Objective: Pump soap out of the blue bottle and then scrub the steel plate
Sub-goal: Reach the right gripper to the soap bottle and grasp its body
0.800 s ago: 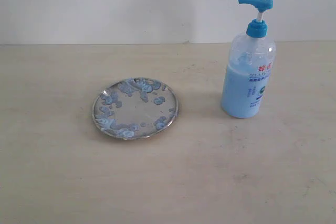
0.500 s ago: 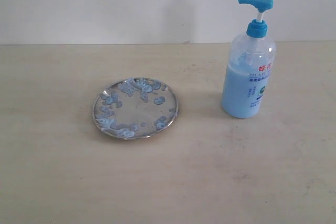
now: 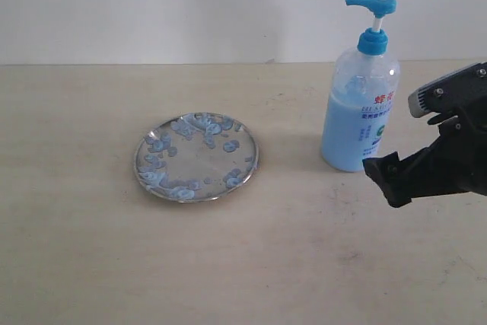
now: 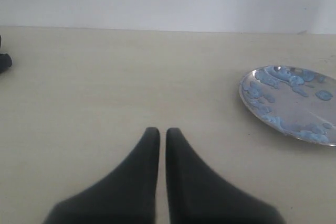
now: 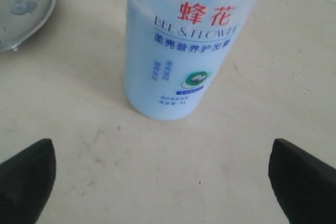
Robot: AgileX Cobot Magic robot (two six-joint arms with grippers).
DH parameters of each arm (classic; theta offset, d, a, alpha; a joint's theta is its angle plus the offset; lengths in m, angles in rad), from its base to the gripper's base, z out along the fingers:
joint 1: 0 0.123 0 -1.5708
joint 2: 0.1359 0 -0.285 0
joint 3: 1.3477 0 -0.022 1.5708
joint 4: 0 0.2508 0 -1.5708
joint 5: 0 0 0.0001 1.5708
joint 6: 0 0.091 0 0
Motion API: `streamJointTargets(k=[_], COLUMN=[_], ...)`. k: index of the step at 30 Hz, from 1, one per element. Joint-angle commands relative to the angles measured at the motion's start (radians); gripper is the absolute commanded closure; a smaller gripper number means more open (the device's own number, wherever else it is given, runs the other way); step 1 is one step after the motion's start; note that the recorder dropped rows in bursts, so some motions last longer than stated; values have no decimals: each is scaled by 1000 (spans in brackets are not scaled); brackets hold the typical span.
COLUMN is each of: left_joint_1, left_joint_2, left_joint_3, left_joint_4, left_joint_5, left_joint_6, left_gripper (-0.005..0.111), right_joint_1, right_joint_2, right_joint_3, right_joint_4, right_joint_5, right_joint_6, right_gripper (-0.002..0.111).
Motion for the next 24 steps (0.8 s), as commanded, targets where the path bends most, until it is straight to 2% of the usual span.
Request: streamJointTargets(k=[1,9,13,17,24], left_joint_1=[2,2,2,2,2], left_joint_2=[-2,-2,-2,-2,-2], left_joint_3=[4,4,4,4,4], left_joint_4=[-1,-1,-1,-1,-1], left_joint_5=[-6,-6,-6,-6,-6], left_joint_6=[6,6,6,6,6], left_gripper=[103,103,103,103,103], right_joint_1=[4,4,4,4,4], right_joint_2=[5,177,294,441,642], right_joint_3=[-2,-2,-2,-9,-202], right_joint_4=[4,9,124,188,170], right_joint_5=[-143,-585,-679,-884,-902], right_joint_6=[5,-85,-102,-76,-31], right_gripper=[6,6,6,6,6])
